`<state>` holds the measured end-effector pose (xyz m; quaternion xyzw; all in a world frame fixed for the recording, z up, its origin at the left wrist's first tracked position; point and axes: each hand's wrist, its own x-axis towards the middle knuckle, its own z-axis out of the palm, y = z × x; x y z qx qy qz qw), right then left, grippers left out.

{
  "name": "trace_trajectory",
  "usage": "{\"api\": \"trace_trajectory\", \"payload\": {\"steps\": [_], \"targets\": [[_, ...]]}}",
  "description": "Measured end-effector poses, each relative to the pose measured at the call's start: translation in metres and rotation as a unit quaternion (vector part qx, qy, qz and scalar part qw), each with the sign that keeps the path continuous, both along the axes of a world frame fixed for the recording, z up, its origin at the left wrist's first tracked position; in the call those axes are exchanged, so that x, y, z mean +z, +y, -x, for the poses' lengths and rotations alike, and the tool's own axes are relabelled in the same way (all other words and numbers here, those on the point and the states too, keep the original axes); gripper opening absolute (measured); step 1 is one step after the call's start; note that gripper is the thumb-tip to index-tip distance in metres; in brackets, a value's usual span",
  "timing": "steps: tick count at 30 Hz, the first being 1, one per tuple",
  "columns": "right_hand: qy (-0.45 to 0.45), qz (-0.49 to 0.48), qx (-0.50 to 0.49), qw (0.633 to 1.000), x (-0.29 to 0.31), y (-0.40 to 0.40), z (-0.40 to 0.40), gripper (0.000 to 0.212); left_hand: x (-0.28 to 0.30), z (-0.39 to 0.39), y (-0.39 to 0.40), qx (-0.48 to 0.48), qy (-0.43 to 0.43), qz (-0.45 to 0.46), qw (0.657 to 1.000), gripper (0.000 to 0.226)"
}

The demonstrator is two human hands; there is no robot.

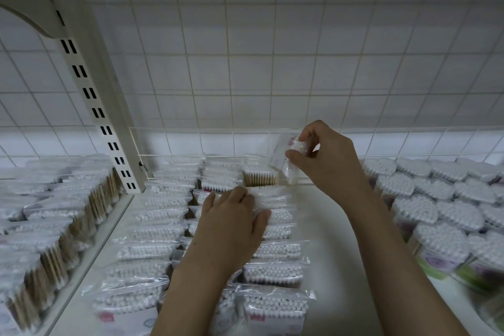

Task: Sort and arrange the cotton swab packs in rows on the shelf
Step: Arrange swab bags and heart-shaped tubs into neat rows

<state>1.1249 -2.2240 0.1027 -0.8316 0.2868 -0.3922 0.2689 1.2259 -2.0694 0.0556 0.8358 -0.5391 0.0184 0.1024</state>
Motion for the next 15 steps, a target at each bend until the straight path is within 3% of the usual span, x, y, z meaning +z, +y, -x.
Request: {"api": "trace_trajectory", "payload": {"steps": [8,15], "targets": [[0.007,0.002,0.078,0.997,0.005,-0.001,0.000,0.032,0.001,0.000,0.000,0.001,0.000,-0.010,1.000,0.050],[0.095,0.074,0.133,0.984,-0.008,-0.001,-0.016,0.030,0.001,0.000,-0.001,0.000,-0.002,-0.007,1.000,0.050]]}}
